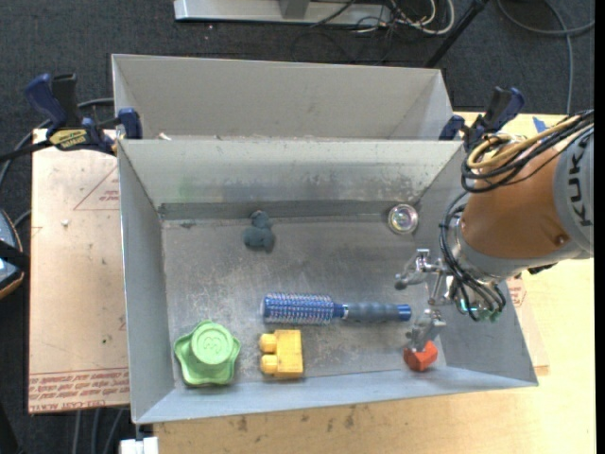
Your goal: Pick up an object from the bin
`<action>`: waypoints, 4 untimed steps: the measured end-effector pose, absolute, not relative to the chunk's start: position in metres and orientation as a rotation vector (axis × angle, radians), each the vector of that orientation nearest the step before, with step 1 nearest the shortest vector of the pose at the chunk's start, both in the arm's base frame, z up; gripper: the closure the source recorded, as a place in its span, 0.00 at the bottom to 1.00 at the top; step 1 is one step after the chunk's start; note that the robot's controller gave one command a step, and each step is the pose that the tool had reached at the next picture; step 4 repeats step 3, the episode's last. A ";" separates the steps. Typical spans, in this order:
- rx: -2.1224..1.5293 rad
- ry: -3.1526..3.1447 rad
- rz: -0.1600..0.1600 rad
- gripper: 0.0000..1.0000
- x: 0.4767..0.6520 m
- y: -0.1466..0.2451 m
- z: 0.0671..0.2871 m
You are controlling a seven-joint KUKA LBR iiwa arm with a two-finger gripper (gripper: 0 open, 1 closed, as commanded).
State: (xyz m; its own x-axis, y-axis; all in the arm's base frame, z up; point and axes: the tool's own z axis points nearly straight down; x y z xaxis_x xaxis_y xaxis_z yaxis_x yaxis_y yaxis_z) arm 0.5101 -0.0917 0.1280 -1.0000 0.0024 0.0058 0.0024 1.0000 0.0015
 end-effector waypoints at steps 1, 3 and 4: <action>0.261 -3.133 -0.002 0.00 0.530 -0.089 0.082; 0.544 -3.103 0.003 1.00 0.511 -0.078 0.216; 0.544 -3.103 0.003 1.00 0.511 -0.078 0.216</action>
Offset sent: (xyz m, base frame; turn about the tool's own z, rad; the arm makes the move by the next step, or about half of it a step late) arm 0.0191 0.0011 -0.0454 -0.1693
